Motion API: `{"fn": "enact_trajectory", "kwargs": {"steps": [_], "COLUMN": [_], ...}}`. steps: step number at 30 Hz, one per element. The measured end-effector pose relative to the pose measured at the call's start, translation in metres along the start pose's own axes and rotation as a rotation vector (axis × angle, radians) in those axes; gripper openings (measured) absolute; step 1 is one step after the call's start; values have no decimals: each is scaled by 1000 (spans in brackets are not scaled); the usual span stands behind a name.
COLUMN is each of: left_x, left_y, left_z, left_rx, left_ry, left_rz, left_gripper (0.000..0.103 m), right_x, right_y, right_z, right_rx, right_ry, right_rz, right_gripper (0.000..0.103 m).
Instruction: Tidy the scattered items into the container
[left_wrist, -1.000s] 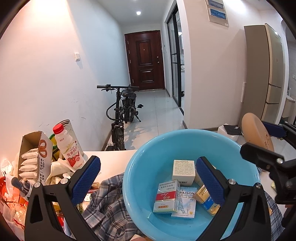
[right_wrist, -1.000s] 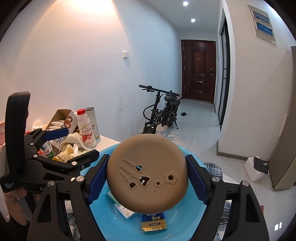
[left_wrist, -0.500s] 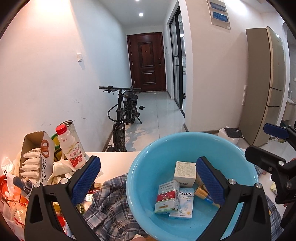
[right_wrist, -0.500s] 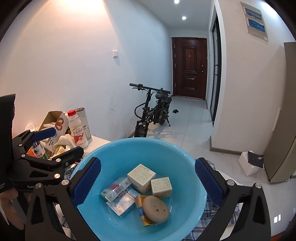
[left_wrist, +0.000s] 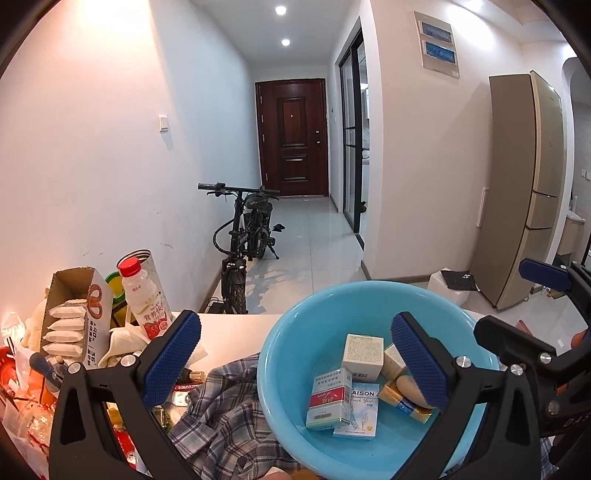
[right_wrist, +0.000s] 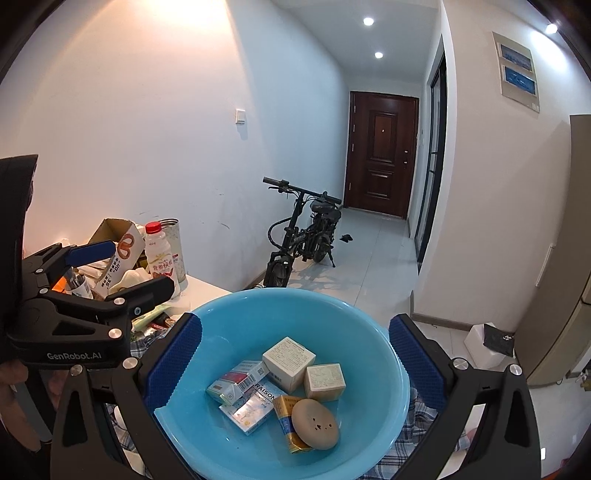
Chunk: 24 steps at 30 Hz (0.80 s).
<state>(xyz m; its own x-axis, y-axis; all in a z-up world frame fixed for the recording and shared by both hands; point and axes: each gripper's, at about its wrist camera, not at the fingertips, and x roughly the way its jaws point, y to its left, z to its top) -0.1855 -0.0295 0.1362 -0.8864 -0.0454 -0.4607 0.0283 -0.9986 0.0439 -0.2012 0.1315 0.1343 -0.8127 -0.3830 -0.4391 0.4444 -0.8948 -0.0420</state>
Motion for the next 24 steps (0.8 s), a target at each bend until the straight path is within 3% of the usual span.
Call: {"fn": "enact_trajectory", "kwargs": {"steps": [14, 18, 24], "left_x": [4, 4, -28], "left_y": [-2, -4, -3], "left_z": [-1, -1, 2], "left_rx": [-3, -26, -32], "left_ry": [15, 37, 19], "left_rz": [-10, -65, -33], "left_gripper": [103, 103, 103], "right_x": [6, 6, -14], "right_y": [-8, -8, -6], "right_z": [0, 0, -2], "right_rx": [30, 29, 27], "right_ry": [26, 27, 14], "right_rz": [-12, -7, -21], "right_gripper": [103, 103, 103]}}
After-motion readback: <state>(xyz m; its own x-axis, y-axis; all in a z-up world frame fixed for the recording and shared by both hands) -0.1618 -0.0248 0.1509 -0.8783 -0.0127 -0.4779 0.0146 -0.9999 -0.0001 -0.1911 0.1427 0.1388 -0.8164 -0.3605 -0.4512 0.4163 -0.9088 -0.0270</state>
